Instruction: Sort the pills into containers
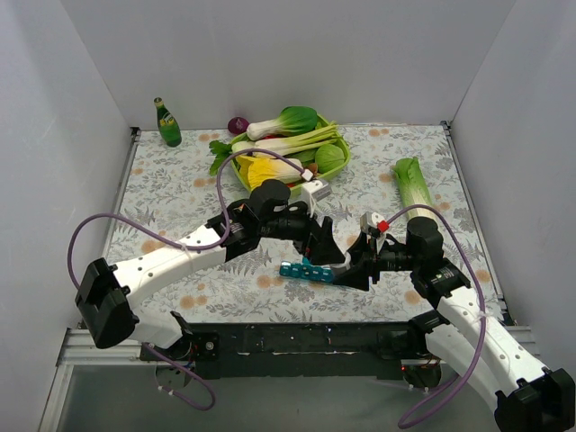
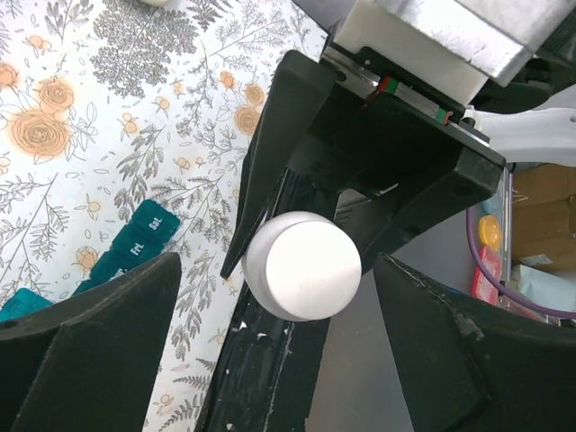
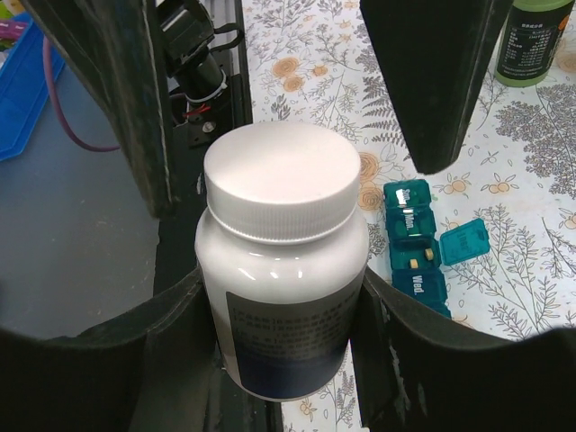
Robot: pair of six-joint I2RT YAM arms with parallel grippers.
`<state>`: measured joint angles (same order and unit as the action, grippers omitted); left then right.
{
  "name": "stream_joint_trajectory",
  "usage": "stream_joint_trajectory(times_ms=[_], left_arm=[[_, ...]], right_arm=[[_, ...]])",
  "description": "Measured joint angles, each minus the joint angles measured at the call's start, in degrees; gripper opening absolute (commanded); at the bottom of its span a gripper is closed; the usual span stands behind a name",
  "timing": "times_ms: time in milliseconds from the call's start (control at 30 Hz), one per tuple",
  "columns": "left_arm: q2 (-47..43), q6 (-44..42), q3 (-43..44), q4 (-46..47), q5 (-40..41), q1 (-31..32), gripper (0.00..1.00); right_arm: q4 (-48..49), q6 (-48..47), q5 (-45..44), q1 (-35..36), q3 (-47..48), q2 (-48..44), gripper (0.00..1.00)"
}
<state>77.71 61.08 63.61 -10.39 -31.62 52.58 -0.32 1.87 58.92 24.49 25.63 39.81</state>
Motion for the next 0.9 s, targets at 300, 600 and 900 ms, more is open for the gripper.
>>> stream_joint_trajectory(times_ms=[300, 600, 900], left_arm=[[1.11, -1.2, 3.74, -3.21, 2.84, 2.16, 0.56], [5.68, -4.0, 8.26, -8.7, 5.55, 4.15, 0.52], [5.99, -5.81, 10.27, -11.52, 7.02, 4.74, 0.01]], right_arm=[[-0.02, -0.37, -0.31, 0.0, 0.0, -0.09, 0.01], [-0.24, -0.44, -0.96, 0.0, 0.0, -0.07, 0.01], [-1.01, -0.33, -1.66, 0.0, 0.02, 0.02, 0.01]])
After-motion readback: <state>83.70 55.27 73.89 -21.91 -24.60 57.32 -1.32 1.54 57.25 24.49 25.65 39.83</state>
